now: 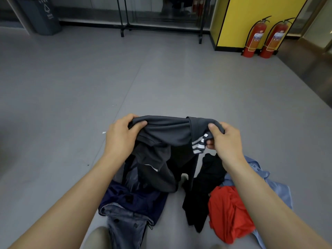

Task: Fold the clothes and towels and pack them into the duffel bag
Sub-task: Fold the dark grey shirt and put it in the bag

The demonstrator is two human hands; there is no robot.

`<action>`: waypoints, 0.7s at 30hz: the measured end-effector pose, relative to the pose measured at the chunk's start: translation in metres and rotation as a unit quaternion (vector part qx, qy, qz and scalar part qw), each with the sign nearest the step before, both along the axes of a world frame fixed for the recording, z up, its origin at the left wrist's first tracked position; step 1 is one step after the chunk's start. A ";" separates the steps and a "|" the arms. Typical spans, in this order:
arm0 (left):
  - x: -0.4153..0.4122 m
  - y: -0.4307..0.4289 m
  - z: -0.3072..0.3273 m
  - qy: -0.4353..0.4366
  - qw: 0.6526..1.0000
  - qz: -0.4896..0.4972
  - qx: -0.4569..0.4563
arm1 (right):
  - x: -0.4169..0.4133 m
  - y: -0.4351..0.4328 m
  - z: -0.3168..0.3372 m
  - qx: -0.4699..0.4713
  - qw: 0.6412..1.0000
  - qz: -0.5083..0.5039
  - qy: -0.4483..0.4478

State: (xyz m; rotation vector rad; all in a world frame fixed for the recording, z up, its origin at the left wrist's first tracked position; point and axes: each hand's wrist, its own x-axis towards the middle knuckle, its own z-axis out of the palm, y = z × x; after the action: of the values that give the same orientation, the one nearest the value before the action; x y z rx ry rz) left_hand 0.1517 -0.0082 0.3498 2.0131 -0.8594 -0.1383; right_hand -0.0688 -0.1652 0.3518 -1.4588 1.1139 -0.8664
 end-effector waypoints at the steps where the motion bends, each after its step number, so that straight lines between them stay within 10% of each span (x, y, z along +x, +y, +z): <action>1: 0.001 0.000 0.000 -0.017 1.000 0.001 0.000 | 0.001 0.000 -0.002 -0.012 1.000 0.005 0.009; 12: 0.002 0.006 0.016 -0.040 0.999 0.035 -0.007 | 0.000 -0.002 0.005 -0.137 0.989 -0.013 0.061; 21: 0.008 0.011 0.019 0.086 0.985 -0.139 0.053 | -0.015 -0.023 -0.002 -0.106 0.981 -0.060 0.149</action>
State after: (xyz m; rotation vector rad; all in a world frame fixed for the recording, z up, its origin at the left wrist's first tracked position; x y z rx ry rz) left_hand 0.1597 0.0030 0.3692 1.9359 -1.0358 -0.5181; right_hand -0.0838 -0.1881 0.3500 -1.7546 1.3761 -0.8896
